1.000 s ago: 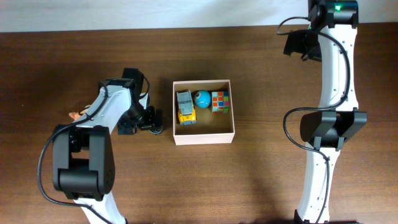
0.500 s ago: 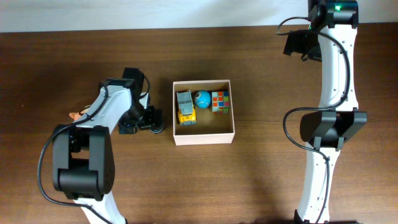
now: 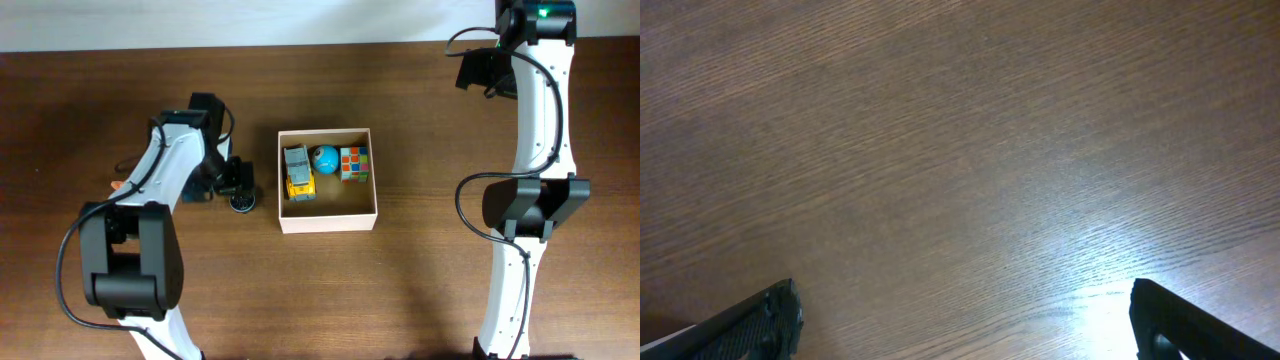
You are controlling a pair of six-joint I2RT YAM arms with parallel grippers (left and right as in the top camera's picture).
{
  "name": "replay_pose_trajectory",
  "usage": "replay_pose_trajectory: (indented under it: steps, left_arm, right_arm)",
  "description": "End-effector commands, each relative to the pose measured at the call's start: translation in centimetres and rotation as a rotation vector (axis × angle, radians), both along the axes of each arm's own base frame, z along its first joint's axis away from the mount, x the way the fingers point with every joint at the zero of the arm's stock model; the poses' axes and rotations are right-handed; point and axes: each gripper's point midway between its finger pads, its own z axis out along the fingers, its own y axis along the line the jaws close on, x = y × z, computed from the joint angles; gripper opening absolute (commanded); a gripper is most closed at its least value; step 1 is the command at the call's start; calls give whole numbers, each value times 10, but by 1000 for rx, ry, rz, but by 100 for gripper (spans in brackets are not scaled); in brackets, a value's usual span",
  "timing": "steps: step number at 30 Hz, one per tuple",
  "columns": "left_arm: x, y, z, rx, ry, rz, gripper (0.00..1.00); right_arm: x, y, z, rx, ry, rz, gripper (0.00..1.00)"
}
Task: Pack container
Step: 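Lower the left gripper onto the black wheel object and close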
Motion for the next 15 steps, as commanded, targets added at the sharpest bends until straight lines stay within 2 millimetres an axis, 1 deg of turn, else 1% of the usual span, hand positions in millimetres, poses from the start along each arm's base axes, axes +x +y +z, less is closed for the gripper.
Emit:
replay_pose_trajectory:
  steps: [1,5,8,15]
  left_arm:
    - [11,-9,7,8,-31,-27,95]
    - [12,-14,5,11,-38,-47,96]
    - [12,-13,1,25,-32,-49,96]
    - [6,-10,-17,45,30,-49,96]
  right_arm:
    - [2,-1,-6,-14,9,-6,99]
    - [2,-1,-6,-14,9,-6,99]
    - [2,-1,-6,-14,9,-6,99]
    - [2,-1,-6,-14,9,-6,99]
